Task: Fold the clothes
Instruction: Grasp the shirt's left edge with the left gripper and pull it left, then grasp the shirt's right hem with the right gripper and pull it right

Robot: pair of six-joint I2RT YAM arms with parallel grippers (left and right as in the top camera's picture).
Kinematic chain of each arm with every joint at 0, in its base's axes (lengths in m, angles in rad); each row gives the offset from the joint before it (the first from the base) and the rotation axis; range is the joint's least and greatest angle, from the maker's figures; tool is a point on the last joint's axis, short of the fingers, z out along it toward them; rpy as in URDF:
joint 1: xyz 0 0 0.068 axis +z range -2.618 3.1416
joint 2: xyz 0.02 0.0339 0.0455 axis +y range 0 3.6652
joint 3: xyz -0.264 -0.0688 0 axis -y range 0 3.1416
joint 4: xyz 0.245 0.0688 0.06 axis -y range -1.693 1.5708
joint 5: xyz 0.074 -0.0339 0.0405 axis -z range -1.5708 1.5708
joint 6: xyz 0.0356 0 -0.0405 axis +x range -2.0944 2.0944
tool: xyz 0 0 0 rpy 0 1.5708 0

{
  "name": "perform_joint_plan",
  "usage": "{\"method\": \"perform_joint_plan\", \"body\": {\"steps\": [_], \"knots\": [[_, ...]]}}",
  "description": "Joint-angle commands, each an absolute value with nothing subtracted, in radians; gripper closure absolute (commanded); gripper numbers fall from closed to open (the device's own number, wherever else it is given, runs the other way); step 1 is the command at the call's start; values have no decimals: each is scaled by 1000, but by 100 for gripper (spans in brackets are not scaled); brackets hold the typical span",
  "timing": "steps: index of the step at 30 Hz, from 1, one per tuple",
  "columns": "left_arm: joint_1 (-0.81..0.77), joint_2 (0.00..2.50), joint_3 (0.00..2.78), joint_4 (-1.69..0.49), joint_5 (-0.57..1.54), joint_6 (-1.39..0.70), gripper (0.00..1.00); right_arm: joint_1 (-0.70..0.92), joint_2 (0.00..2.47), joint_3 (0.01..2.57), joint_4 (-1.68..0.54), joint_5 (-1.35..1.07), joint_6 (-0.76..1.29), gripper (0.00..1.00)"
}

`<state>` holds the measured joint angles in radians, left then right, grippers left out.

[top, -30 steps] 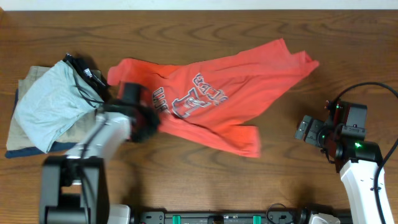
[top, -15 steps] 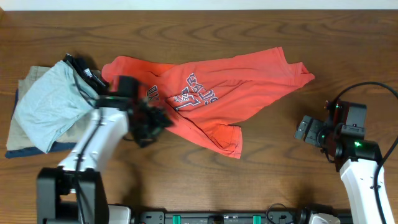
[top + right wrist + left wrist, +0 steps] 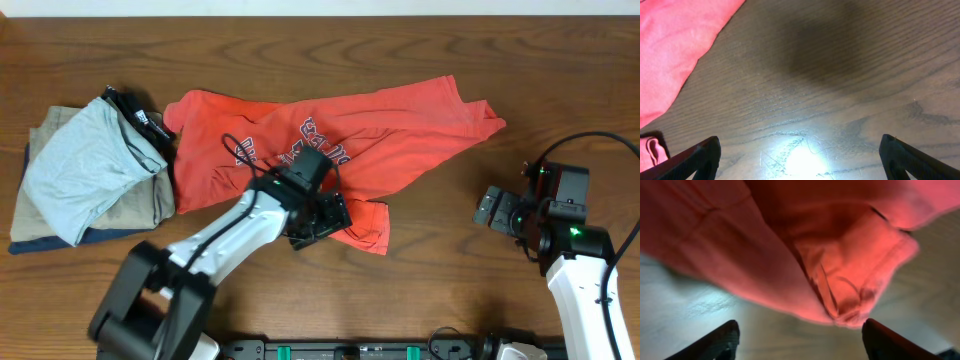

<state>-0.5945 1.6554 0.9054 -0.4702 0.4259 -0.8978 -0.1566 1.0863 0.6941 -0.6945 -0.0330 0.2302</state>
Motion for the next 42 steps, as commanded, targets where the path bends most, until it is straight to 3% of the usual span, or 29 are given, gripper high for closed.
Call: {"method": "perform_joint_plan", "body": {"steps": [1,5,8,9,17,23,30,36,42], "knots": [[-599,1727,892,-452,360,-994,30,-161,1089,700,-699,-27,240,1],[-585,1757,892,-455,346,-993,63,-161,1089,700,-699,-27,240,1],[-570,1750,892,-456,346,-988,81,-161,1089,700,-699,-27,240,1],[-564,1748,892,-462,347,-988,93,-161,1089,700,-699,-27,240,1],[-519,1672,892,-755,302,-854,94,-161,1098,700,-699,-26,239,1],[-451,1549,892,-1117,-94,-835,94,-161,1166,700,-700,-27,240,1],[-316,1406,892,-1182,-139,-836,94,-161,1272,700,-669,-57,239,1],[-183,1272,892,-1236,-150,-825,94,-161,1321,700,-498,-117,239,1],[-121,1144,892,-1255,-139,-812,94,-134,1349,700,-290,-254,214,12]]}}
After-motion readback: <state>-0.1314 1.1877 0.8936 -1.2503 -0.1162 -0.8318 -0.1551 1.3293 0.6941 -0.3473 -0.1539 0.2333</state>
